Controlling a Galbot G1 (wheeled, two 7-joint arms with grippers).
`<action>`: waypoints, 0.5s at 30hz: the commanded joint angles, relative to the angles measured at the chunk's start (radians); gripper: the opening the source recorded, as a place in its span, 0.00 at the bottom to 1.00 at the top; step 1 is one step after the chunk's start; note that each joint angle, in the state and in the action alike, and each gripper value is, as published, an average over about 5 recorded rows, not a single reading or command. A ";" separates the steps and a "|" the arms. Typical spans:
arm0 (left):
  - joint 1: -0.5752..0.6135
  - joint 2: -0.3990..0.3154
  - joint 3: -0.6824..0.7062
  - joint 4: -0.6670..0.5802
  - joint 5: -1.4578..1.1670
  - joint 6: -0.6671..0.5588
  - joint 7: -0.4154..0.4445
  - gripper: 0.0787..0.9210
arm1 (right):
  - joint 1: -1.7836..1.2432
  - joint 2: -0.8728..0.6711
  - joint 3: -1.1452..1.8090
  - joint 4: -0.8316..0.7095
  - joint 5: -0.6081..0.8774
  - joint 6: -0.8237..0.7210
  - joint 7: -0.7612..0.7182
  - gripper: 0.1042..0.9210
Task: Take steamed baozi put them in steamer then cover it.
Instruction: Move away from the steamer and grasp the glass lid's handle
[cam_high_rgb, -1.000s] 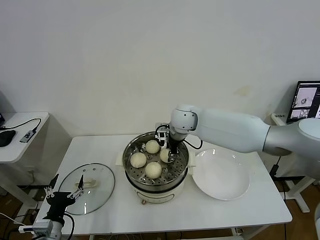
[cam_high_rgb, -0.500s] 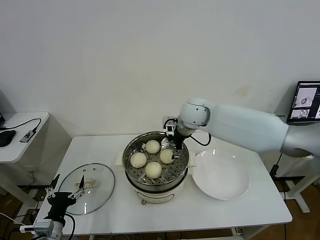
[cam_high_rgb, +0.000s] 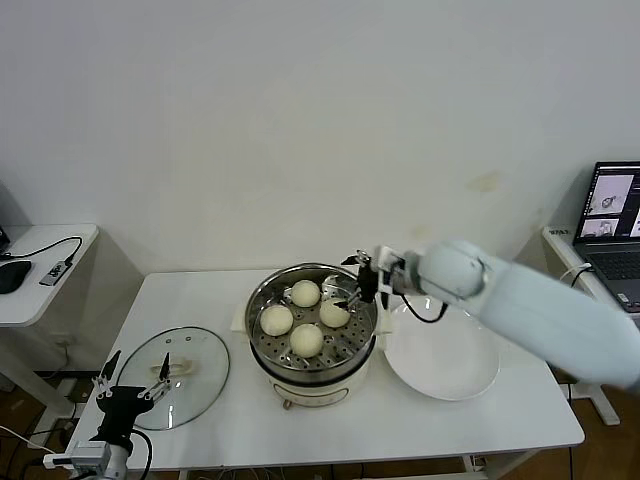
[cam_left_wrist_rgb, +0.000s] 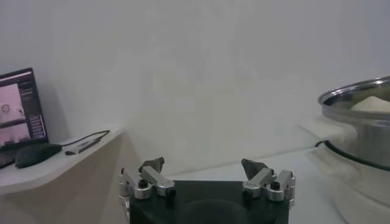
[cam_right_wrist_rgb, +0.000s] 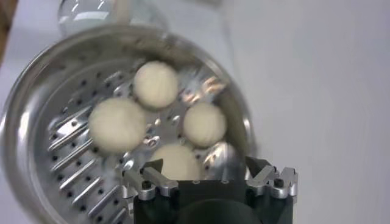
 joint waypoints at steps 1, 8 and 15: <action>0.004 -0.005 0.004 0.006 0.005 -0.010 -0.001 0.88 | -0.848 -0.018 0.776 0.131 -0.210 0.390 0.230 0.88; 0.009 -0.016 0.023 0.018 0.098 -0.019 -0.018 0.88 | -1.183 0.314 1.184 0.148 -0.364 0.586 0.159 0.88; 0.007 -0.033 -0.034 0.100 0.669 -0.115 -0.154 0.88 | -1.392 0.604 1.356 0.196 -0.446 0.647 0.142 0.88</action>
